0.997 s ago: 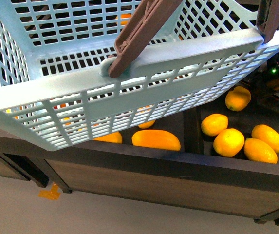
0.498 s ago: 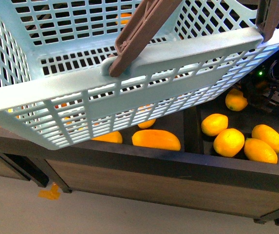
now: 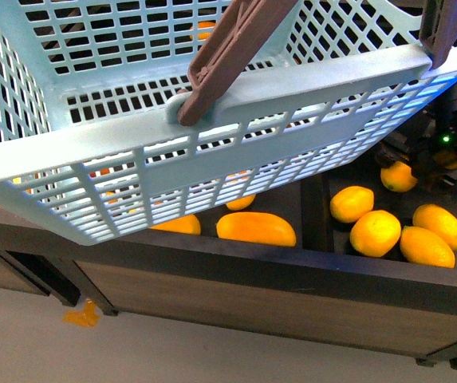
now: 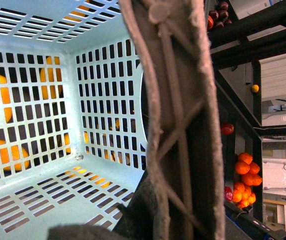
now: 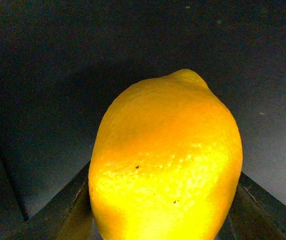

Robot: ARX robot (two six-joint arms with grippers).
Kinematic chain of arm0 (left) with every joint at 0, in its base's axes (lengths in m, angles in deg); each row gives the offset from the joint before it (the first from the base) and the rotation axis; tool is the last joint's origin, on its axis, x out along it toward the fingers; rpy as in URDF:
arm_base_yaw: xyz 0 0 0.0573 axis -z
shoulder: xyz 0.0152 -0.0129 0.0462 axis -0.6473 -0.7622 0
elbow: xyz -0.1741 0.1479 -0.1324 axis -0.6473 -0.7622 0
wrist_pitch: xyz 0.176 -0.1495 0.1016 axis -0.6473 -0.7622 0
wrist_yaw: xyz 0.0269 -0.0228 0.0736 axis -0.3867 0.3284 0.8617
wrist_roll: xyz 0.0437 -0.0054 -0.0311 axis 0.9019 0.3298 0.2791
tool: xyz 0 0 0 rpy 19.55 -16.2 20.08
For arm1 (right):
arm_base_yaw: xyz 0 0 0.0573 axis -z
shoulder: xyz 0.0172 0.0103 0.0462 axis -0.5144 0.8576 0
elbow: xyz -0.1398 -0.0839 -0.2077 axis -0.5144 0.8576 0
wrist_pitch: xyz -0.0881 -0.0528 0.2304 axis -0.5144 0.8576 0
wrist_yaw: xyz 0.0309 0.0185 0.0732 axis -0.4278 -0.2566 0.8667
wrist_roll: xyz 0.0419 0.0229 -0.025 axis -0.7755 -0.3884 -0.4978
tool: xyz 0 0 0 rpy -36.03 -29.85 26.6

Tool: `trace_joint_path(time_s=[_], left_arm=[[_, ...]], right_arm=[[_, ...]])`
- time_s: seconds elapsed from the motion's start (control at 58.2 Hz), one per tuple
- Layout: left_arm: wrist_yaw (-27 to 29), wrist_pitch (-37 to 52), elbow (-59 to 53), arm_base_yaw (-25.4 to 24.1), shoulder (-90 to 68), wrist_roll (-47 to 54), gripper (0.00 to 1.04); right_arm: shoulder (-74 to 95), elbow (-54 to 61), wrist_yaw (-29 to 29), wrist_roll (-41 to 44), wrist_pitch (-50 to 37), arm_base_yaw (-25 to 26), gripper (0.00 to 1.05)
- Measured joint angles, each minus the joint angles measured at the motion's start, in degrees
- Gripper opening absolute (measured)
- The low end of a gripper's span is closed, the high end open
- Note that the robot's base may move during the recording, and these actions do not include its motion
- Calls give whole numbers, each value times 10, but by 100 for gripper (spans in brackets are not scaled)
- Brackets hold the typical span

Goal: Pick lemon and mango into basket

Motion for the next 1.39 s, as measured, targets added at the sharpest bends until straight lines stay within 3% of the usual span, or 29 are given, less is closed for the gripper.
trace_joint_path(time_s=[0.326,0.67,0.894,1.392], left_arm=[[0,0,0,0,0,0,5],[0,0,0,0,0,0,5],[-1,0,0,0,0,0,5],[0,0,0,0,0,0,5]], right_arm=[[-272,251,32,42,-120,38,62],[-554,363,65,55,-91,17,62],[-644,338,41,48,-52,-54,62],[-624,279,-23,45,-21,-229,62]])
